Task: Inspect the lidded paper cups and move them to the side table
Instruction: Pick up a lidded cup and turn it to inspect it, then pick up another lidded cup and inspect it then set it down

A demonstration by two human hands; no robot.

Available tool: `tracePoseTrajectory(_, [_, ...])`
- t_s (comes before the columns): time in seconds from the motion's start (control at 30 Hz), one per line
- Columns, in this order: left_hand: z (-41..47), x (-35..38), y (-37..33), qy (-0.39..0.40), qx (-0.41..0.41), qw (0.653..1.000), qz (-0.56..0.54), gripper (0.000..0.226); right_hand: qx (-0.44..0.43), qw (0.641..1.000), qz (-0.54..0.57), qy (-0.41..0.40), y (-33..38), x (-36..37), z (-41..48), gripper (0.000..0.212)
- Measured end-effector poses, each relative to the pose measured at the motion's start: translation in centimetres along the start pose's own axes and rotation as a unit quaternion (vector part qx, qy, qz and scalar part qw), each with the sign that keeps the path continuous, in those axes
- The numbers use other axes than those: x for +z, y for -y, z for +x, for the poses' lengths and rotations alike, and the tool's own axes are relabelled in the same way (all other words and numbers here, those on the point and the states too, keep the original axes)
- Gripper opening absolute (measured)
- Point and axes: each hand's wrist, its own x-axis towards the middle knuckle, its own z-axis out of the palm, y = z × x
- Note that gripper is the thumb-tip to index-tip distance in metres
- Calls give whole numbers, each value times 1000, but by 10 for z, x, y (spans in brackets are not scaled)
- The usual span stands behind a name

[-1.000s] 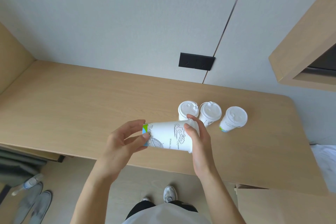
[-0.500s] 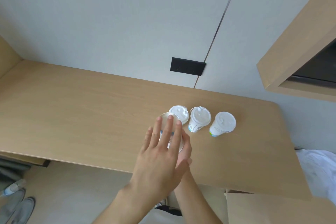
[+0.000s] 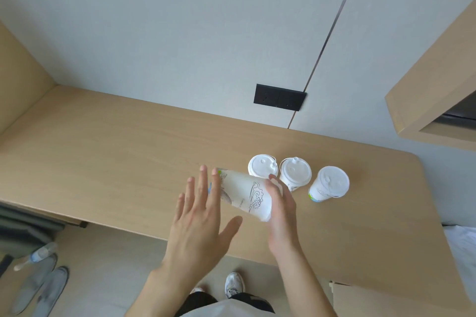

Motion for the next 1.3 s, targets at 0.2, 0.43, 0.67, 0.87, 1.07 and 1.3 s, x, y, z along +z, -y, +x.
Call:
tracePoseTrajectory(0.2, [9, 39, 16, 36, 60, 987, -143, 111, -240, 924, -292, 54, 32, 35, 17, 69])
tracePoseTrajectory(0.43, [61, 56, 61, 97, -4, 968, -230, 119, -234, 813, -495, 199, 20, 93, 70, 81])
tracePoseTrajectory(0.67, [116, 80, 118, 202, -90, 946, -236, 118, -198, 735, -619, 195, -2, 148, 124, 81])
tracePoseTrajectory(0.87, [144, 90, 143, 279, -113, 934, -194, 117, -140, 726, -650, 178, -24, 174, 149, 80])
tracePoseTrajectory(1.07, [139, 95, 147, 292, -100, 934, -181, 114, -149, 727, -651, 161, -33, 165, 150, 82])
tracePoseTrajectory(1.3, [133, 98, 150, 291, -91, 935, -183, 111, -123, 753, -625, 166, -28, 154, 146, 115])
